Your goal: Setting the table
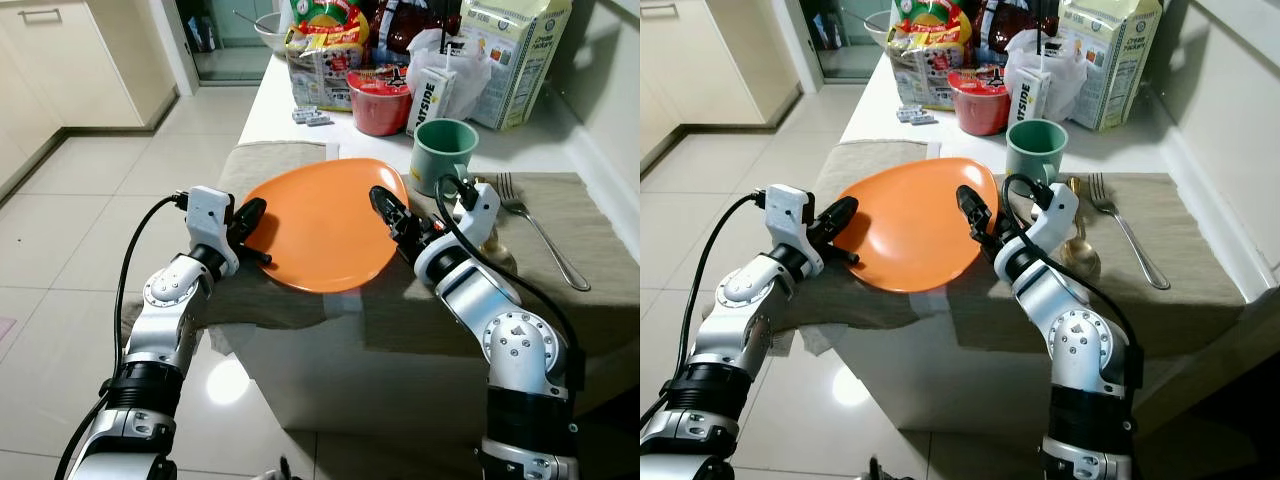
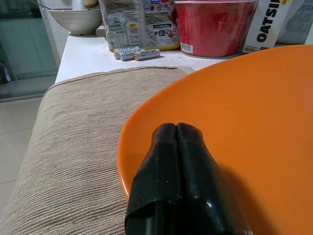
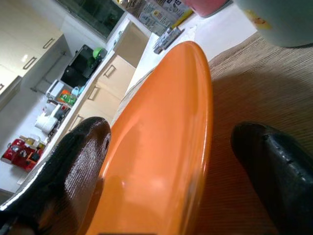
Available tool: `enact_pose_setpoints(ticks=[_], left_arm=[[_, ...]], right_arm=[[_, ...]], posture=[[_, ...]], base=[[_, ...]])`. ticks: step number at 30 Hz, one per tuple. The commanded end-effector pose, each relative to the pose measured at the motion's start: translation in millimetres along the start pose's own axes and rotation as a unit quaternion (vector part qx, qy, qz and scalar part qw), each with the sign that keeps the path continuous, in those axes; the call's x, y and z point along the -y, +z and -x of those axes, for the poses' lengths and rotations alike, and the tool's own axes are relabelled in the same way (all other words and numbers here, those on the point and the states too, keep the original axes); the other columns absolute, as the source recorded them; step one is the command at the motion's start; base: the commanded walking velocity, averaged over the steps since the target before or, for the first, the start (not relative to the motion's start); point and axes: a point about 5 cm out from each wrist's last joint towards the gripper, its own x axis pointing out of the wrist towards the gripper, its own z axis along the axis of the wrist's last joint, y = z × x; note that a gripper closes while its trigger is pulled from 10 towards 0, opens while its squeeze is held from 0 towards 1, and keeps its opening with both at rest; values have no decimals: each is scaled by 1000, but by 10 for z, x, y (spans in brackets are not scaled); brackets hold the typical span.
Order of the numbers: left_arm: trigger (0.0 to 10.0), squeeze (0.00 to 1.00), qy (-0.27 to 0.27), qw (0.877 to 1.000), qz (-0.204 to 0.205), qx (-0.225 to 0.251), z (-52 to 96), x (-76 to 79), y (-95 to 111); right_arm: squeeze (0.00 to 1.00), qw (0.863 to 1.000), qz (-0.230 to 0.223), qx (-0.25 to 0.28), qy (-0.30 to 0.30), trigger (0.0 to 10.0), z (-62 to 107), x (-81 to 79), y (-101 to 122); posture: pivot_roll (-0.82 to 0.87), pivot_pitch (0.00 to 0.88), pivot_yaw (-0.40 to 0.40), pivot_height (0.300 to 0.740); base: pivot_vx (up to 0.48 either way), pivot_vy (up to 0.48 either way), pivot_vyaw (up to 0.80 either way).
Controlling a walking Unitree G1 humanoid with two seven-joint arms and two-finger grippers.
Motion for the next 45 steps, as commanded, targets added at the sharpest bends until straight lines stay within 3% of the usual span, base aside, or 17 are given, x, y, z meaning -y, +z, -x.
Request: enact_pose_setpoints(ticks=[1, 2, 3, 21, 38, 45], left_arm=[[10000, 0, -3, 998, 12, -56, 47, 38, -228], [10000, 0, -4, 998, 11, -54, 42, 38, -218], [10000, 0, -4, 999, 10, -52, 35, 36, -199], [10000, 0, -4, 999, 1, -50, 28, 19, -162], [10000, 0, 4, 1000, 15, 3, -63, 29, 161], [10000, 0, 43, 999, 18, 14, -102, -28, 300]], right_arm=[[0, 1000, 6, -5, 7, 10000, -60, -46, -31], [0, 1000, 9, -2, 4, 10000, -74, -39, -29], [0, 1000, 11, 2, 2, 0, -88, -33, -28], [0, 999, 29, 13, -8, 0, -81, 34, -36], [0, 999, 30, 16, -21, 0, -60, 90, -68], [0, 999, 34, 10, -29, 0, -41, 146, -117]], posture=[[-182, 31, 71, 740], [-182, 31, 71, 740], [-179, 27, 72, 740], [-180, 8, 71, 740], [-180, 19, 78, 740], [-180, 23, 81, 740]], base=[[0, 0, 0], [0, 0, 0], [0, 0, 0], [0, 0, 0], [0, 0, 0], [0, 0, 0]])
